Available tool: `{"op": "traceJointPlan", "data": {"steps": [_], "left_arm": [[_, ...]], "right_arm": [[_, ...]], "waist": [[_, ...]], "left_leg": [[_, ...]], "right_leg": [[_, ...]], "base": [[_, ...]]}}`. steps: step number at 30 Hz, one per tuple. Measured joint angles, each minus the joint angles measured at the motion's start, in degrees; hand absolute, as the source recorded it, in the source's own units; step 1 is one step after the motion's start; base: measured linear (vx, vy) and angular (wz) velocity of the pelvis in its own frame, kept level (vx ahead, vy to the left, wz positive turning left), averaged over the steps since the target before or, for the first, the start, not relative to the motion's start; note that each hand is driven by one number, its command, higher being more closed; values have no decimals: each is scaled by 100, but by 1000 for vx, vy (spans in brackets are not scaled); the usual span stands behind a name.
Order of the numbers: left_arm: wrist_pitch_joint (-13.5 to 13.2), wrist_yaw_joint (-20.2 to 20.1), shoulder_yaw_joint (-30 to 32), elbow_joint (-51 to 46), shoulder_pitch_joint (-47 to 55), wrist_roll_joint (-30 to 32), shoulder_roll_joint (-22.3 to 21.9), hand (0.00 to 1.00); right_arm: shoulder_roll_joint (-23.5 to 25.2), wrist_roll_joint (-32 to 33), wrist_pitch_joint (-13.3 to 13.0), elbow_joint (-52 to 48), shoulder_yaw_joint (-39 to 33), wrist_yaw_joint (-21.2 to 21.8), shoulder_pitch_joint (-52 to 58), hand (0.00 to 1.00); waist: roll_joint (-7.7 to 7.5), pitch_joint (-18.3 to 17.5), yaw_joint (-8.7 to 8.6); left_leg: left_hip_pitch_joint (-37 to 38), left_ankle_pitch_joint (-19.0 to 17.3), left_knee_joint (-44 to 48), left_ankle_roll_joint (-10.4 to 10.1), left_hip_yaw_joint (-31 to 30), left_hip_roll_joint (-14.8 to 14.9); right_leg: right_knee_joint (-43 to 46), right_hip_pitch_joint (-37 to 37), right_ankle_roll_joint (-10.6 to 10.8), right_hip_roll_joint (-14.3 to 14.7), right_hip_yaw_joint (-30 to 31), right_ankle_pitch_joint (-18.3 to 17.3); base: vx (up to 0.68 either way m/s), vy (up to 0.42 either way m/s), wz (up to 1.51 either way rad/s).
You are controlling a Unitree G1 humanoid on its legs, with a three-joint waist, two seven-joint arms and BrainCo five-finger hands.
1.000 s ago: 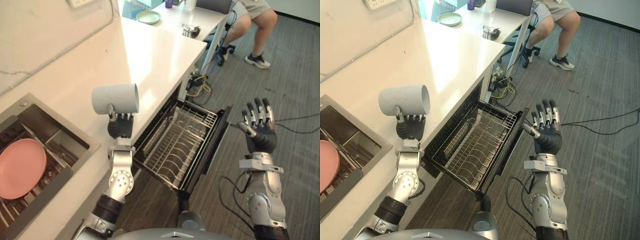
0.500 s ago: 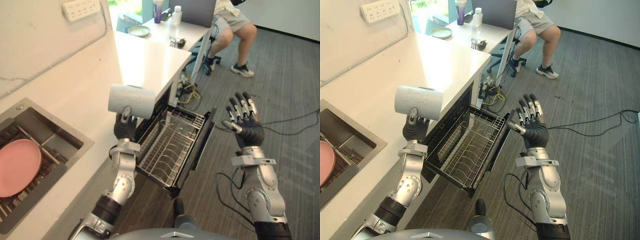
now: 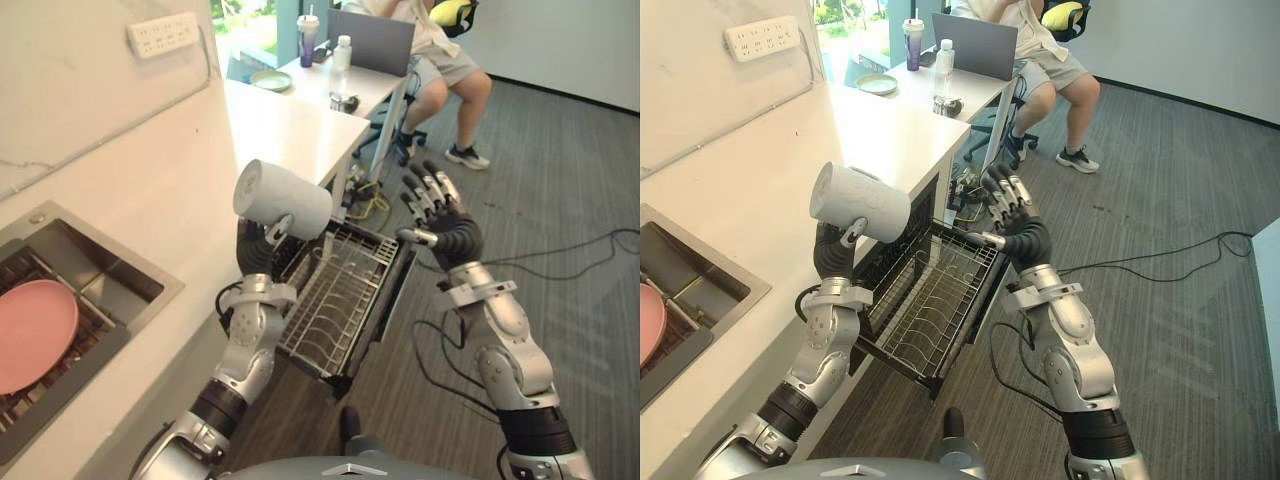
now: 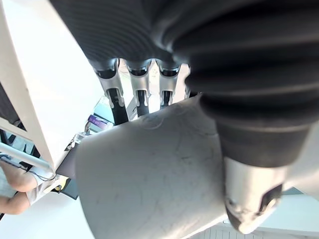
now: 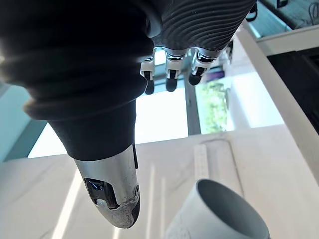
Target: Walk over to the sink, pick up the cup, carry it to the dishwasher, place the cup inside the dishwasher, then close the dishwasher door
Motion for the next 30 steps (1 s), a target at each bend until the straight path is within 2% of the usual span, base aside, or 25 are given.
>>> {"op": "traceJointPlan", "data": {"steps": [1,4,8,12,14,16,21,23,30], "left_arm": [[-44,259,-24,12,0,287,0,100],[-189,723,-33,126,-39,825,-2,100],[-280,1414,-122,229,-83,1596,-6,100],[-318,1800,-244,261,-149,2305,-26,100],[-368,1946,-245,263,-154,2465,-29,100],[-384,2177,-271,355,-212,2695,-58,100],[-418,2553,-409,455,-252,3078,-67,100],[-424,2571,-440,455,-252,3198,-73,100],[-426,2675,-559,517,-398,3242,-82,100]], "right_arm": [[0,56,100,-100,64,27,-11,0],[-4,173,177,-116,111,93,-133,0],[-8,173,181,-116,446,95,-355,0],[-4,160,192,-116,584,119,-424,0],[-4,148,194,-116,711,123,-468,0],[9,-86,199,-116,781,125,-491,0],[47,-513,198,-116,1014,121,-660,0],[60,-548,198,-115,1093,115,-709,0],[72,-1613,159,-109,1253,62,-880,0]], "waist": [[-24,-14,31],[-32,-20,64],[-59,-40,76],[-72,-48,111],[-94,-64,103],[-134,-91,118],[-183,-124,125],[-183,-124,146],[-188,-130,229]], "left_leg": [[-10,-16,22,9,-6,7],[-15,-49,75,20,-23,19],[-14,-52,79,24,-42,19],[-1,-51,78,24,-60,20],[-1,-51,77,24,-61,20],[-1,-51,77,24,-64,20],[7,-50,79,24,-79,19],[17,-50,78,24,-79,18],[37,-48,77,27,-98,17]], "right_leg": [[0,0,-2,1,-1,1],[0,33,-6,-5,-4,5],[0,48,-11,-10,-20,7],[0,73,-16,-10,-30,2],[0,72,-16,-10,-32,1],[0,74,-16,-11,-33,2],[0,94,-15,-12,-41,2],[0,103,-15,-12,-41,2],[0,131,-16,-13,-48,2]], "base": [[-42,-16,1],[-40,-9,2],[-43,-15,2],[-9,-5,2],[0,0,0],[0,0,0],[0,0,0],[0,0,0],[0,0,0]]}}
